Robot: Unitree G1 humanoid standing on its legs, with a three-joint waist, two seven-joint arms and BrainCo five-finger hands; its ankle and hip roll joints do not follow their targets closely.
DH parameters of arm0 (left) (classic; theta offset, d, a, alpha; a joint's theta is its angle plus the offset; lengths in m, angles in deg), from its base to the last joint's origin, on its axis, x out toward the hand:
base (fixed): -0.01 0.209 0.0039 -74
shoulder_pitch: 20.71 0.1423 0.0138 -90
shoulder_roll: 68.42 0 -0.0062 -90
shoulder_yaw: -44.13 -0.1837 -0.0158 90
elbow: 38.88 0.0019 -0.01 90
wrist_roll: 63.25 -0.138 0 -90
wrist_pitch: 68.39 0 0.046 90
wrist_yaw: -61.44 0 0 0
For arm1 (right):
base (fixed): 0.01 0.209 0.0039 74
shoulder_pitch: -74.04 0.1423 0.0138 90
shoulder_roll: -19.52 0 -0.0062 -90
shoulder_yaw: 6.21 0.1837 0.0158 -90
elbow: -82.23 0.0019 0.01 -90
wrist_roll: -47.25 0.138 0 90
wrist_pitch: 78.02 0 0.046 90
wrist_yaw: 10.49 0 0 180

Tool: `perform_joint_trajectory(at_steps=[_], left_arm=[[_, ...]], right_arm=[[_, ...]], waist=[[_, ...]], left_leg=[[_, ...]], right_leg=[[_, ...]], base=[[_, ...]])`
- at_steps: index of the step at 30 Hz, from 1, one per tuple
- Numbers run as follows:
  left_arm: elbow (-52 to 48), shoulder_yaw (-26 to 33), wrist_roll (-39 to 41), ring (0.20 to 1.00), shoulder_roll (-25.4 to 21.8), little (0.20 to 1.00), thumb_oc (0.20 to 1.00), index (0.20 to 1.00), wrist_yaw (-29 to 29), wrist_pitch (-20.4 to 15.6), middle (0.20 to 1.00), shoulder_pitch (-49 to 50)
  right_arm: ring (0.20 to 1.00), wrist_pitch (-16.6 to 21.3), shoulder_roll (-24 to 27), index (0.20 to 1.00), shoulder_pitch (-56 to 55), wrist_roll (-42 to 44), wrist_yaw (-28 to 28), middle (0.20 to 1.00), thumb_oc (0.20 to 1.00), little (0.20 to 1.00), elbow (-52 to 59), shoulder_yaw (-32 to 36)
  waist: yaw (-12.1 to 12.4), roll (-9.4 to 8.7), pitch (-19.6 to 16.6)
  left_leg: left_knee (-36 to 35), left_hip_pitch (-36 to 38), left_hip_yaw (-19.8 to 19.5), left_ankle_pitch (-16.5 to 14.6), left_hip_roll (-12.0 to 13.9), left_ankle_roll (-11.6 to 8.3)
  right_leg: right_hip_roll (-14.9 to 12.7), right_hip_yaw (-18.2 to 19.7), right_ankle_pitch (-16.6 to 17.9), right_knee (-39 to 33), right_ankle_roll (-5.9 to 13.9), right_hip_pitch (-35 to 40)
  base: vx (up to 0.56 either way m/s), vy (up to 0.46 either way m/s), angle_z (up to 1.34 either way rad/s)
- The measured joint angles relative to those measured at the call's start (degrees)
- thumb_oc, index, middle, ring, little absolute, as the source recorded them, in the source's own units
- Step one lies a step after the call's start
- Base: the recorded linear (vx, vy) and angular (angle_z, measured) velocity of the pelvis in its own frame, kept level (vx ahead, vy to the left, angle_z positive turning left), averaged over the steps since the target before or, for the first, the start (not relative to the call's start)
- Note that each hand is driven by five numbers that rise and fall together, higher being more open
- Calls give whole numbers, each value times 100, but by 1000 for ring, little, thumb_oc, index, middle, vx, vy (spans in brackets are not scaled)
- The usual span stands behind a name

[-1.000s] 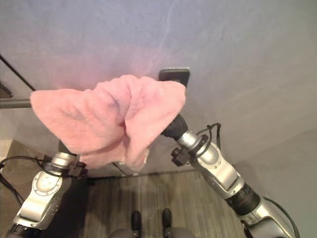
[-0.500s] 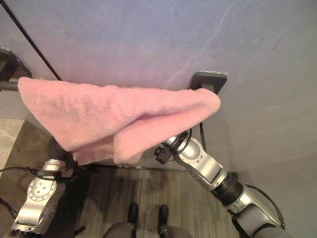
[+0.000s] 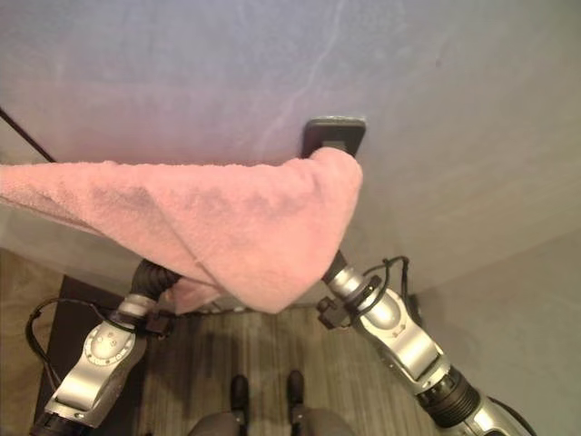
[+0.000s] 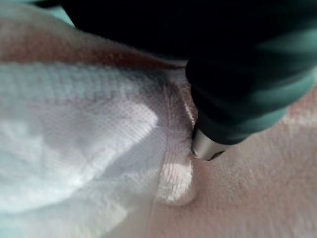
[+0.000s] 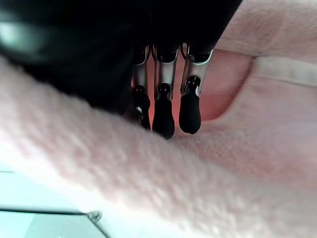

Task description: Put brush and paste in cup on sink, flatten towel.

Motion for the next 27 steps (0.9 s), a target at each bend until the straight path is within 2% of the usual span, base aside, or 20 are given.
perform_joint_trajectory(at_steps=[2, 6, 7, 9, 10, 11, 12, 16, 20, 21, 23, 25, 27], left_arm=[[0, 169, -3, 200, 55, 200, 200, 200, 96, -3, 200, 148], [20, 668, 62, 200, 475, 200, 200, 200, 317, -6, 200, 381], [-21, 773, 85, 200, 482, 200, 200, 200, 381, -4, 200, 402], [-161, 1025, 114, 200, 546, 200, 200, 200, 467, -48, 200, 437], [-426, 1250, 324, 200, 583, 200, 200, 200, 493, -49, 200, 511], [-644, 1395, 428, 200, 673, 200, 200, 200, 495, -83, 200, 549], [-802, 1418, 558, 200, 679, 200, 200, 200, 507, -208, 200, 565], [-1212, 1520, 805, 200, 642, 200, 200, 200, 475, -343, 200, 746], [-1077, 1519, 1028, 200, 648, 200, 200, 200, 408, -418, 200, 990], [-408, 1232, 1048, 200, 624, 200, 200, 200, 396, -492, 200, 905], [604, 760, 999, 200, 422, 200, 200, 200, 399, -370, 200, 488], [167, 759, 886, 200, 116, 200, 200, 200, 296, -304, 200, 316], [211, 945, 696, 200, 124, 200, 200, 200, 279, -330, 200, 295]], right_arm=[[200, -6, -104, 200, 240, 4, 97, 200, 200, 200, -149, -230], [200, -2, -242, 200, 708, 3, 112, 200, 200, 200, -148, -467], [200, -9, -324, 200, 907, 6, 145, 200, 200, 200, -160, -566], [200, 0, -347, 200, 1331, 5, 169, 200, 200, 200, -154, -688], [200, 3, -491, 200, 1596, 17, 223, 200, 200, 200, -127, -745], [200, 4, -496, 200, 1732, 17, 219, 200, 200, 200, -75, -793], [200, 11, -528, 200, 1776, 24, 208, 200, 200, 200, -33, -790], [200, 3, -613, 200, 1754, 137, 142, 200, 200, 200, 81, -852], [200, 9, -595, 200, 1417, 285, 23, 200, 200, 200, 269, -831], [200, 63, -596, 200, 1222, 271, -21, 200, 200, 200, 95, -845], [200, 62, -611, 200, 1106, 228, -17, 200, 200, 200, -500, -959], [200, -64, -491, 200, 940, 1, 10, 200, 200, 200, -686, -912], [200, -60, -374, 200, 813, -51, 5, 200, 200, 200, -520, -854]], waist=[[64, 3, 2], [154, 41, 25], [262, 61, 35], [315, 85, 47], [490, 93, 48], [533, 96, 48], [560, 98, 46], [846, 85, 44], [839, 56, 44], [833, 61, 45], [805, 61, 43], [789, -39, 50], [748, -16, 42]], left_leg=[[0, 4, 100, 0, 36, -1], [1, 6, 106, 6, 64, -10], [5, 2, 110, 7, 71, -11], [13, -2, 99, 8, 70, -13], [25, -24, 72, 7, 74, -17], [34, -50, 12, 7, 69, -17], [58, -94, -79, 7, 66, -17], [79, -149, -190, 7, 57, -17], [89, -201, -259, 9, 31, -21], [94, -203, -267, 9, 18, -21], [108, -233, -358, 17, 13, -33], [144, -355, -450, 34, -2, -53], [169, -347, -429, 38, -27, -54]], right_leg=[[34, 62, 41, -26, 2, -9], [59, 61, 46, -27, 10, -11], [60, 58, 47, -27, 9, -10], [65, 36, 50, -27, 5, -4], [63, 20, 50, -28, 5, -6], [58, -36, 49, -28, 5, -6], [51, -126, 48, -27, 7, 1], [37, -240, 29, -27, 34, -10], [19, -299, 24, -25, 41, -30], [7, -309, 25, -18, 40, -27], [-4, -384, 24, -16, 40, -17], [-15, -451, 21, -15, 41, -88], [-50, -447, 25, 0, 38, -79]], base=[[28, -7, -17], [10, -4, -4], [0, 0, 0], [-1, -18, 5], [4, -21, 12], [6, -14, 26], [1, -9, 38], [-7, -2, 18], [-22, 17, 10], [-35, 44, 3], [-21, 62, 15], [10, 29, 22], [20, 66, 2]])
